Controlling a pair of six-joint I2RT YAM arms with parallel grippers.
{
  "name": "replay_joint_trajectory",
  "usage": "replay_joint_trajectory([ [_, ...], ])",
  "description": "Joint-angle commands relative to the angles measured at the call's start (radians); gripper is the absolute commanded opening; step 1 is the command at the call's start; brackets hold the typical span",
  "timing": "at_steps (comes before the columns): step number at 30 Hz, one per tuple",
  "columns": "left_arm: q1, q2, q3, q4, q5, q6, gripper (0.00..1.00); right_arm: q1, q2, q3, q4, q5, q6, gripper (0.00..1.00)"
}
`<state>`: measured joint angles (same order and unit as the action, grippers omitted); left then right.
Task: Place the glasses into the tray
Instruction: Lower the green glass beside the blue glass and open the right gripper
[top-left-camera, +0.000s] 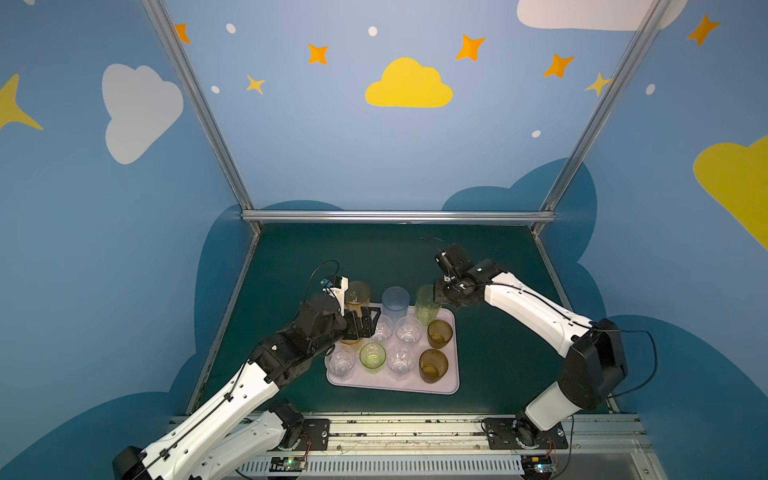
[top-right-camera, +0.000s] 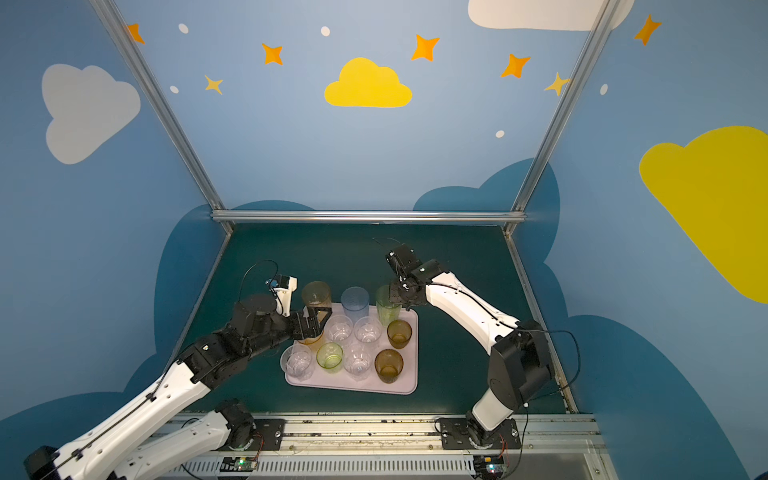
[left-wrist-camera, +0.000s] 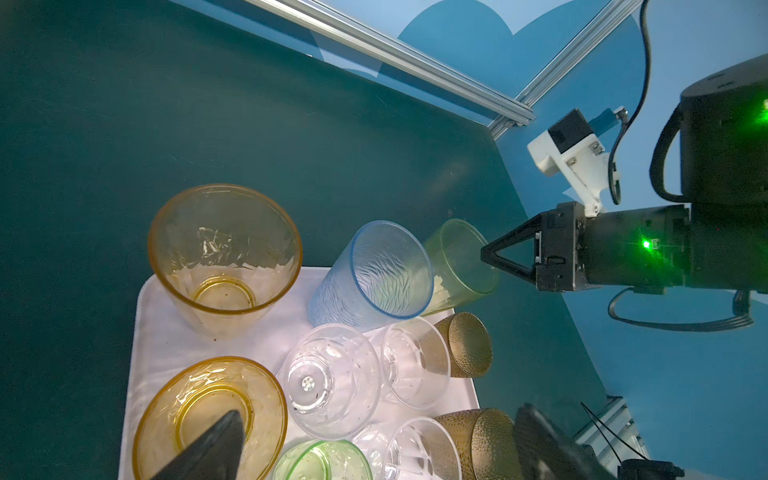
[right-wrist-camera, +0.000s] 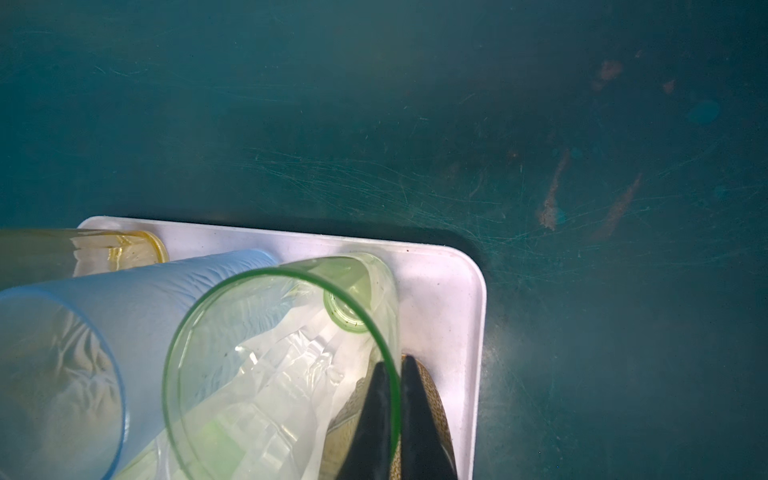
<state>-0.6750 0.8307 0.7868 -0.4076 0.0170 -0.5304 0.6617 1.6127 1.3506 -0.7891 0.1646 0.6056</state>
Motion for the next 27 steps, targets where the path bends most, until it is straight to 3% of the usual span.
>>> replay_joint_trajectory([
  [1, 0.001, 0.003, -0.011, 0.006, -0.015, 0.017, 1.0, 0.012, 0.03, 0.02, -0.027, 0.014, 0.002, 0.0],
  [5, 0.002, 0.004, -0.014, 0.006, -0.017, 0.016, 1.0, 0.015, 0.042, 0.025, -0.035, 0.01, 0.005, 0.01],
  [12, 0.005, 0.009, -0.011, 0.006, -0.026, 0.02, 1.0, 0.016, 0.029, 0.027, -0.034, 0.011, 0.011, 0.19],
  [18, 0.007, 0.007, -0.011, 0.007, -0.026, 0.021, 1.0, 0.016, 0.004, 0.034, -0.03, 0.002, 0.011, 0.26],
  [20, 0.008, 0.005, -0.014, 0.007, -0.033, 0.023, 1.0, 0.017, -0.006, 0.041, -0.034, 0.002, 0.013, 0.33],
  [25, 0.012, 0.001, -0.011, 0.006, -0.045, 0.031, 1.0, 0.016, -0.037, 0.062, -0.049, 0.016, 0.017, 0.62],
  [27, 0.013, -0.002, -0.012, 0.008, -0.057, 0.03, 1.0, 0.015, -0.049, 0.07, -0.057, 0.019, 0.014, 0.67],
])
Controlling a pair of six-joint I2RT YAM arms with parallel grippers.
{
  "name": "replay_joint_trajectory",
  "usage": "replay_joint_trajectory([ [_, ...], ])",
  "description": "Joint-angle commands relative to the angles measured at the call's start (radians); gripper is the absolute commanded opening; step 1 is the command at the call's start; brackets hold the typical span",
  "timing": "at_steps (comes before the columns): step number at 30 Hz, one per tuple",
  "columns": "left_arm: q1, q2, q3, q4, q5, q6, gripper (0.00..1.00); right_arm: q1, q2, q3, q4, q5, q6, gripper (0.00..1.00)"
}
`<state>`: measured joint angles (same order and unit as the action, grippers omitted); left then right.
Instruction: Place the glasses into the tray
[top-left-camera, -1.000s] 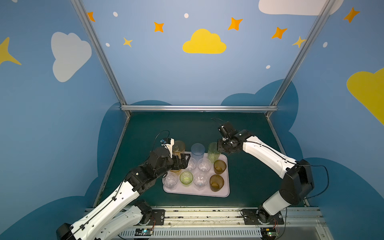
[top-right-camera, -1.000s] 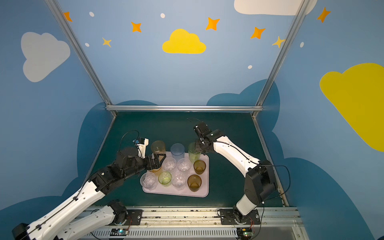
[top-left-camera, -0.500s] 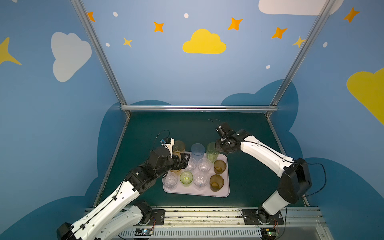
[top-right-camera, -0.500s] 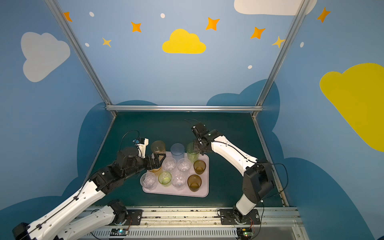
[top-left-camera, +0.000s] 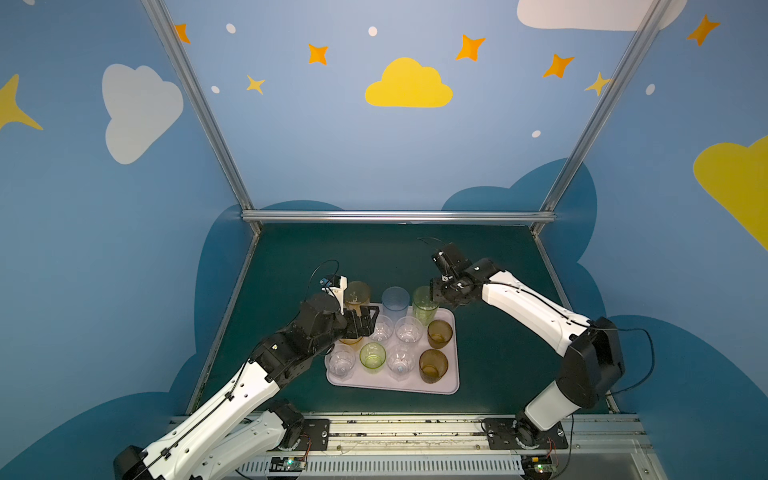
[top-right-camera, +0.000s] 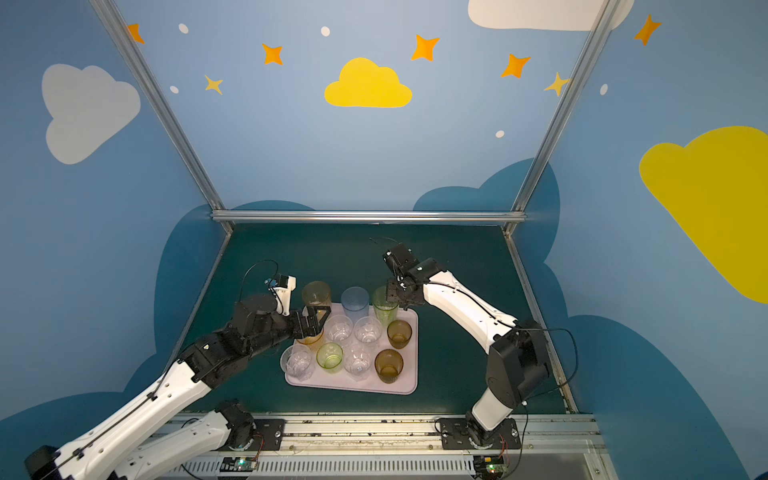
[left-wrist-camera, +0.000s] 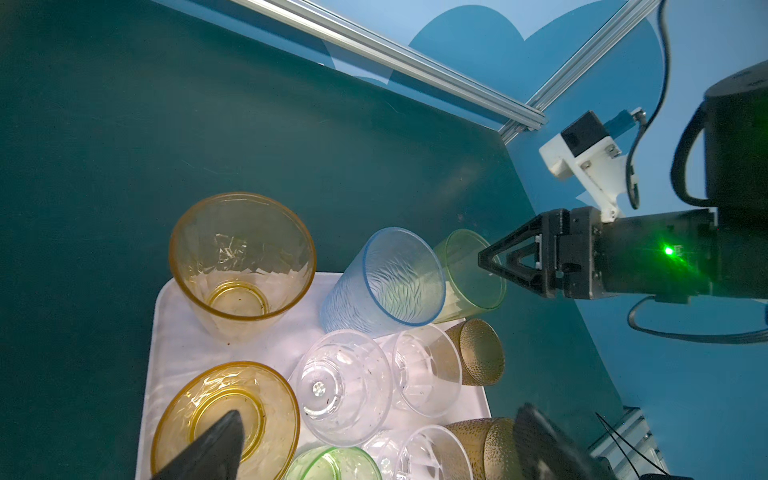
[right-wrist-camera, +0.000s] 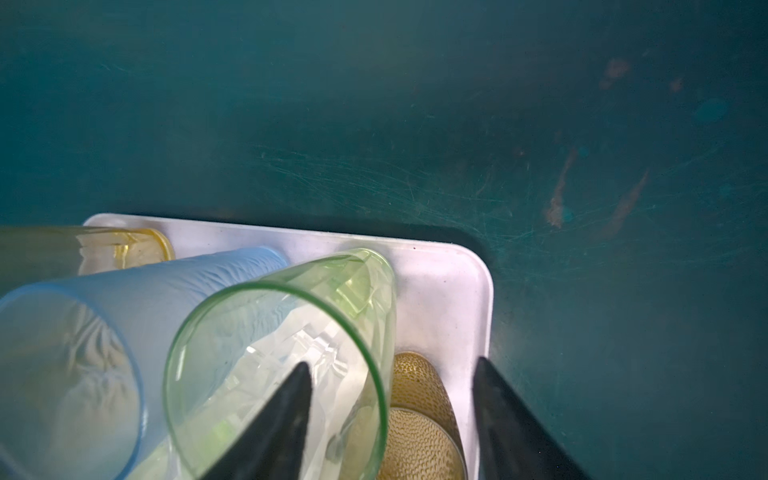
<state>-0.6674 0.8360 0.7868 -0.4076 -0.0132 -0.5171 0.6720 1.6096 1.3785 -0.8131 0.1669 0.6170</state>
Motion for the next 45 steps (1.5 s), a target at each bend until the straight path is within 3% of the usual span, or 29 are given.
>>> replay_joint_trajectory([
  [1, 0.006, -0.008, -0.014, 0.012, -0.037, 0.017, 1.0, 0.005, -0.053, 0.05, -0.039, 0.024, 0.001, 0.7],
  [5, 0.016, 0.008, 0.004, 0.009, -0.079, 0.028, 1.0, 0.004, -0.09, 0.061, -0.054, 0.078, -0.008, 0.83],
  [9, 0.051, 0.026, 0.032, 0.014, -0.162, 0.06, 1.0, -0.001, -0.158, 0.029, -0.013, 0.182, -0.031, 0.86],
  [11, 0.091, 0.028, 0.027, 0.084, -0.25, 0.076, 1.0, -0.01, -0.202, -0.014, 0.042, 0.225, -0.056, 0.86],
  [13, 0.132, 0.03, 0.012, 0.176, -0.271, 0.114, 1.0, -0.028, -0.249, -0.063, 0.106, 0.245, -0.094, 0.86],
  [22, 0.308, 0.129, -0.024, 0.35, -0.445, 0.21, 1.0, -0.243, -0.435, -0.294, 0.319, 0.218, -0.149, 0.86],
  [29, 0.464, 0.098, -0.249, 0.606, -0.456, 0.234, 1.0, -0.372, -0.565, -0.542, 0.511, 0.416, -0.204, 0.89],
  [35, 0.63, 0.149, -0.376, 0.739, -0.435, 0.192, 1.0, -0.484, -0.644, -0.77, 0.706, 0.416, -0.203, 0.89],
  [45, 0.659, 0.318, -0.396, 0.851, -0.377, 0.246, 1.0, -0.532, -0.717, -1.021, 1.072, 0.45, -0.302, 0.89],
])
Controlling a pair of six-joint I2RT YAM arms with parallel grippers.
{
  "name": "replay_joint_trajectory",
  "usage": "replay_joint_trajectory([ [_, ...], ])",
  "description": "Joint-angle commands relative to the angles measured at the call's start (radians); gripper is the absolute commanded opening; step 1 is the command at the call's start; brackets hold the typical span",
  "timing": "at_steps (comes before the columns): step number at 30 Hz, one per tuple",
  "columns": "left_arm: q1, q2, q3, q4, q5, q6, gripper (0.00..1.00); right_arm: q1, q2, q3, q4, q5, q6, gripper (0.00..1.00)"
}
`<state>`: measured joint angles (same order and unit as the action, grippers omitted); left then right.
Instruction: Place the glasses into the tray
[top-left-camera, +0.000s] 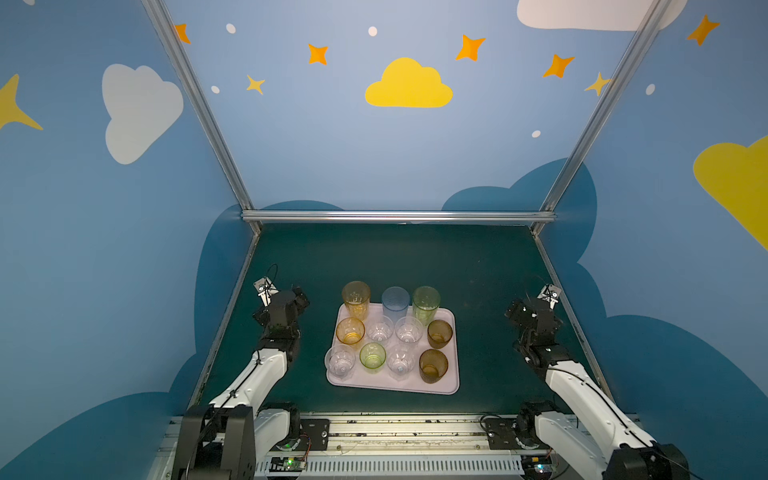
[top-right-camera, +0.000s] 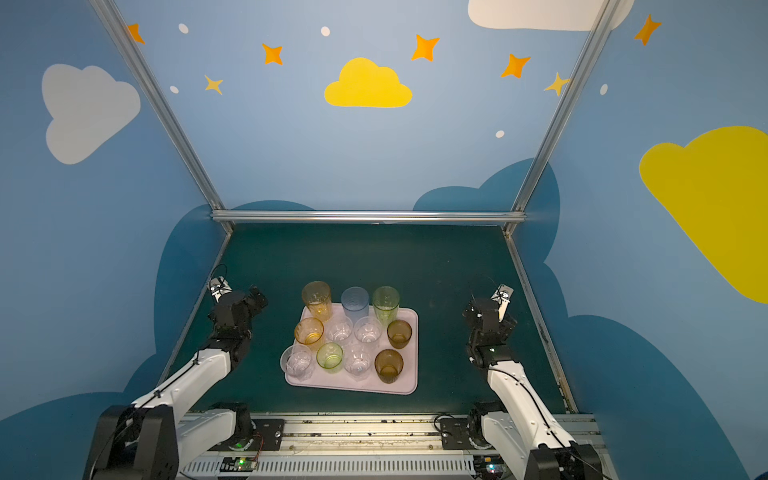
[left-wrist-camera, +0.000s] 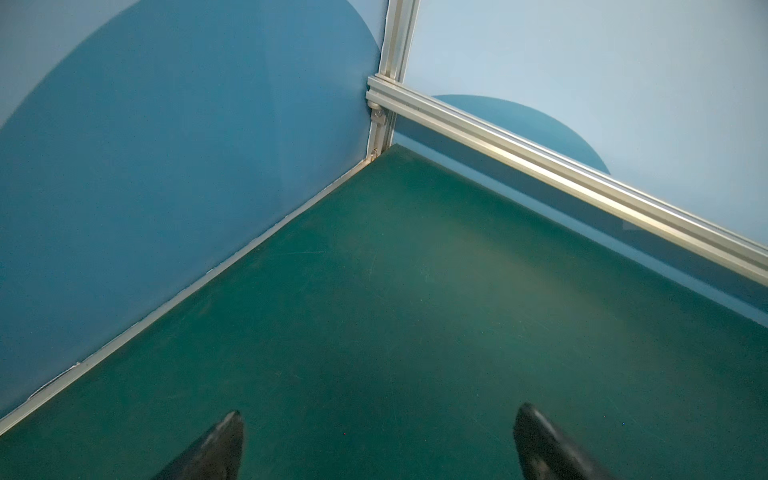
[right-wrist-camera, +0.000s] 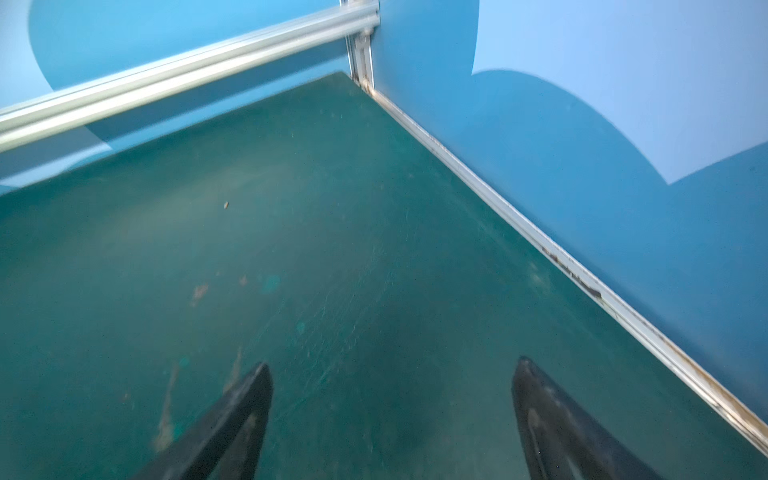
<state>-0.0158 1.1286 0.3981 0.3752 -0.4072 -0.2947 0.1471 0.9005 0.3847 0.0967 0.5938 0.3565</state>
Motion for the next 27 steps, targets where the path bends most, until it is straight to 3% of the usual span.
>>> replay_joint_trajectory([
  [1, 0.012, 0.042, -0.012, 0.081, 0.024, 0.03, 1.0, -0.01, 0.001, -0.038, 0.176, 0.02, -0.034, 0.89],
  [5, 0.041, 0.09, -0.041, 0.148, 0.064, 0.034, 1.0, -0.039, 0.065, 0.008, 0.072, 0.03, 0.051, 0.89],
  [15, 0.065, 0.181, -0.013, 0.197, 0.142, 0.062, 1.0, -0.069, 0.215, 0.007, 0.169, 0.007, 0.051, 0.89],
  [22, 0.065, 0.177, -0.015, 0.203, 0.154, 0.071, 1.0, -0.078, 0.357, 0.042, 0.261, -0.051, 0.009, 0.89],
  [25, 0.065, 0.193, -0.012, 0.224, 0.169, 0.098, 1.0, -0.077, 0.387, 0.016, 0.385, -0.074, -0.066, 0.89],
  [27, 0.065, 0.195, -0.008, 0.226, 0.182, 0.109, 1.0, -0.079, 0.424, 0.049, 0.377, -0.048, -0.092, 0.89],
])
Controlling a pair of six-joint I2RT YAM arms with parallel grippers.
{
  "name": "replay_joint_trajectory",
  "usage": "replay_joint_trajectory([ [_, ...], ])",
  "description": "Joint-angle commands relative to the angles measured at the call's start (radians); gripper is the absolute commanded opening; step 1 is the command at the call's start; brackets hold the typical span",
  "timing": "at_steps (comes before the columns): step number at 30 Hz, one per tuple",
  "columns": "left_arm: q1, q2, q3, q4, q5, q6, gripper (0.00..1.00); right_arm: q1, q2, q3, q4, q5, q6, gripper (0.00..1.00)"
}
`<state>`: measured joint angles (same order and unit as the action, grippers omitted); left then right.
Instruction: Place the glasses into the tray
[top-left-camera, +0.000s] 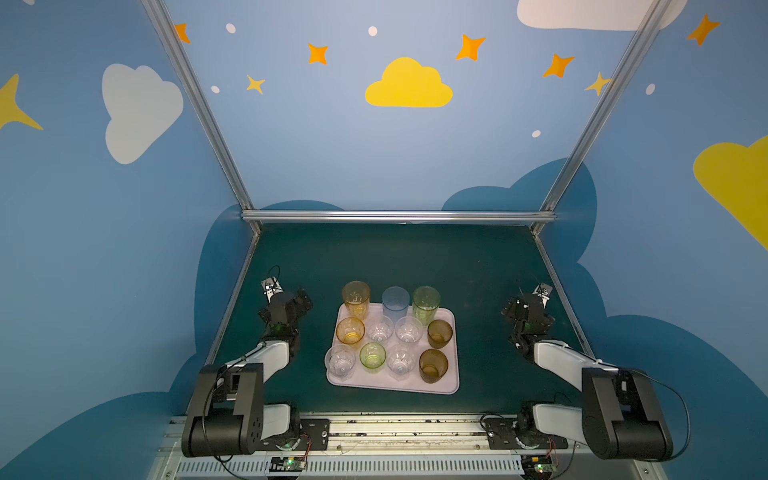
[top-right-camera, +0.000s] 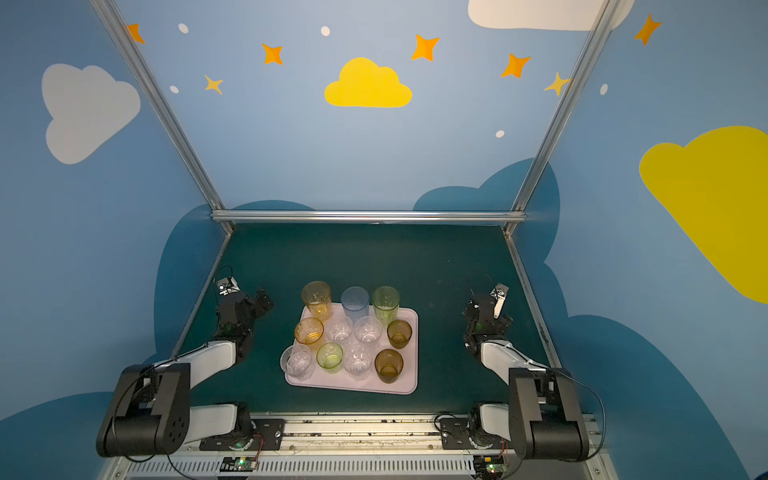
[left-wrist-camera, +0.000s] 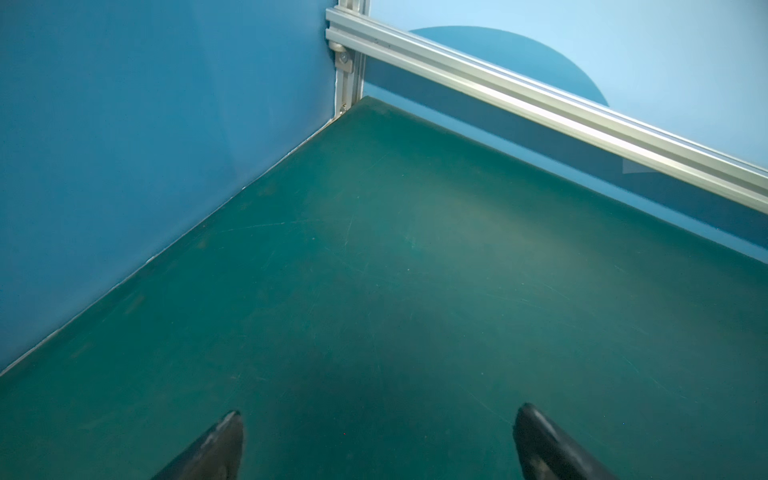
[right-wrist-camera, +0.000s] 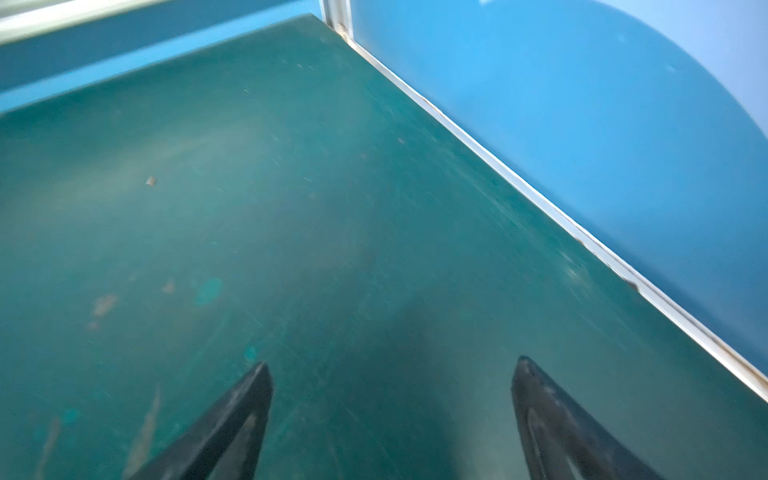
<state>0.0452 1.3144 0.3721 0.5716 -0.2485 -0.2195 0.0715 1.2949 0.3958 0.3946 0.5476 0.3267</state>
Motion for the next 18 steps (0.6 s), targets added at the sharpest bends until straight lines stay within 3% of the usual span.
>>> replay_joint_trajectory([
  [1, 0.004, 0.013, 0.011, 0.045, 0.03, 0.039, 1.0, -0.003, 0.044, 0.044, 0.099, -0.001, -0.08, 0.89],
  [4, 0.019, 0.066, -0.057, 0.235, 0.069, 0.044, 1.0, -0.002, 0.095, 0.016, 0.243, -0.025, -0.126, 0.89],
  [5, 0.029, 0.072, -0.044, 0.214, 0.089, 0.043, 1.0, -0.005, 0.123, 0.018, 0.27, -0.033, -0.133, 0.89],
  [7, 0.037, 0.078, -0.028, 0.186, 0.123, 0.051, 1.0, 0.0, 0.138, 0.07, 0.178, -0.035, -0.134, 0.89],
  [12, 0.04, 0.192, -0.041, 0.319, 0.235, 0.093, 1.0, 0.024, 0.172, 0.09, 0.194, -0.049, -0.181, 0.89],
  [14, 0.051, 0.211, -0.006, 0.288, 0.35, 0.128, 1.0, 0.024, 0.163, 0.068, 0.231, -0.074, -0.194, 0.89],
  [18, 0.051, 0.214, 0.037, 0.202, 0.381, 0.144, 1.0, 0.027, 0.153, 0.016, 0.339, -0.166, -0.246, 0.89],
])
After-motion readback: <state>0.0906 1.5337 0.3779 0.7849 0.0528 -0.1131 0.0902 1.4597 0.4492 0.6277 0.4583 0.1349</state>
